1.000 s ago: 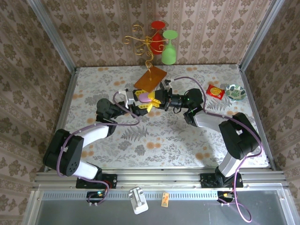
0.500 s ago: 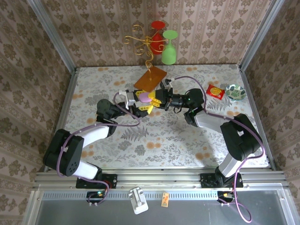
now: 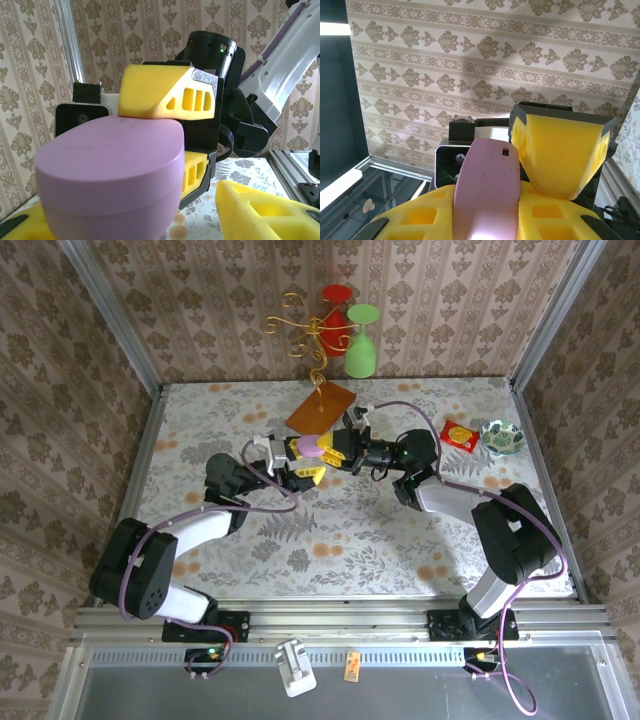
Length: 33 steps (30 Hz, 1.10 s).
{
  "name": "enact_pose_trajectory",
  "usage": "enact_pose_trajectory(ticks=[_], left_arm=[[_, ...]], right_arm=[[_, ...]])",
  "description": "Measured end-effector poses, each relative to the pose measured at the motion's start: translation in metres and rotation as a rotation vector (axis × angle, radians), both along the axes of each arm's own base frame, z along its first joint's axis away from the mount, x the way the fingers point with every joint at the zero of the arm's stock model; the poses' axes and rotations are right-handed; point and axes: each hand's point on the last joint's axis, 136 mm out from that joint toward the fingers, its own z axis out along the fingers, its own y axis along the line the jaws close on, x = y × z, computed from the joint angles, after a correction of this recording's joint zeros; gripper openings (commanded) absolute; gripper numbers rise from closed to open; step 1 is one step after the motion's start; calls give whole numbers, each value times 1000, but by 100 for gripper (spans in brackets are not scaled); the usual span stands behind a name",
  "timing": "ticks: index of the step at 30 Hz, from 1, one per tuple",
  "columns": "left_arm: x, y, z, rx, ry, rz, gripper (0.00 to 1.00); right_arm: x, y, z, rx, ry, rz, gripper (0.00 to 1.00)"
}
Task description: Insert the wireless bluetooth earbuds into the charging case
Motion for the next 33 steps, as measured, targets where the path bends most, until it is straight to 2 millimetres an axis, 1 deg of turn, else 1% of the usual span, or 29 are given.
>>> enact_pose_trajectory(ticks=[5, 11, 13, 14, 17, 23, 24, 28, 33], left_arm=[[-1, 2, 3, -3, 3, 11, 55], [2, 3, 5, -9, -7, 37, 56], [4, 3, 4, -8, -11, 47, 62], [4, 3, 4, -7, -12, 49, 63], [7, 4, 5, -12, -25, 72, 63], [11, 6, 9, -25, -53, 104, 62], [11, 6, 9, -25, -55, 104, 62], [11, 6, 10, -26, -61, 104, 53], [12, 8, 10, -25, -61, 105, 40]], right_arm=[[-1, 0, 1, 5, -9, 0, 7], [1, -1, 2, 12, -10, -13, 7], [1, -2, 2, 13, -8, -17, 7], [1, -2, 2, 13, -7, -19, 7], [1, -2, 1, 13, -4, -21, 8], [1, -2, -6, 0, 20, -20, 8], [1, -2, -7, 0, 22, -20, 7], [1, -2, -8, -4, 28, -20, 7], [0, -2, -8, -5, 26, -15, 7]])
